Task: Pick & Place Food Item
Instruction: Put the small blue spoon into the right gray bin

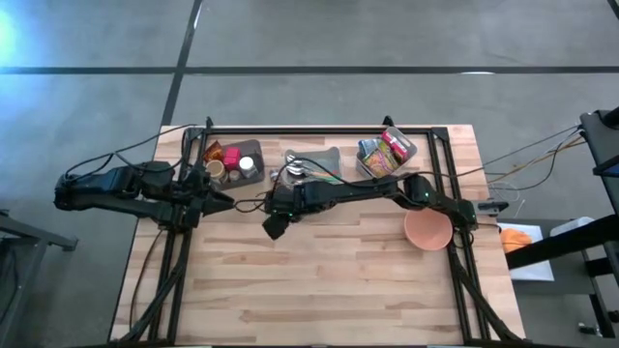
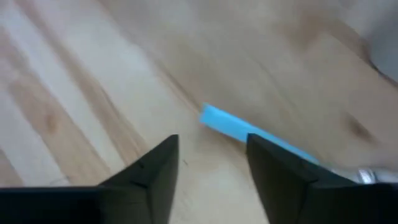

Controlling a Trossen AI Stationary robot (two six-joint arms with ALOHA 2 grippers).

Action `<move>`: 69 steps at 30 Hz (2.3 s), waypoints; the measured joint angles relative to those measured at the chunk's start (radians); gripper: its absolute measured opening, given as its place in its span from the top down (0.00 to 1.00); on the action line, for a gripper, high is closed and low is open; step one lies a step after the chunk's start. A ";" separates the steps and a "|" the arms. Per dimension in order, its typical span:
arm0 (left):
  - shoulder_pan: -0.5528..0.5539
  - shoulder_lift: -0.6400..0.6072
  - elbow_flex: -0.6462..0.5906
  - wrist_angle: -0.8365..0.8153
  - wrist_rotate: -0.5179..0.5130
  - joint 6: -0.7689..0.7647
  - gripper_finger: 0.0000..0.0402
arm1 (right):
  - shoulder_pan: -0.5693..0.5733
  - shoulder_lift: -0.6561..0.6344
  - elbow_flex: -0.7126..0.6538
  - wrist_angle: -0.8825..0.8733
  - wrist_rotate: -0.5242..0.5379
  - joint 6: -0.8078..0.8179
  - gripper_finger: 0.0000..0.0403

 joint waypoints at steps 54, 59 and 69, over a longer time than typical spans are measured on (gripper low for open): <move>0.001 0.000 0.000 -0.015 -0.001 -0.004 0.69 | -0.062 -0.001 -0.242 0.090 -0.102 -0.718 0.88; 0.001 0.000 0.000 -0.015 -0.001 -0.004 0.69 | -0.061 0.002 -0.230 0.082 -0.103 -0.686 0.94; 0.001 0.000 0.000 -0.015 0.000 -0.004 0.69 | -0.039 0.007 -0.180 0.062 -0.100 -0.689 0.95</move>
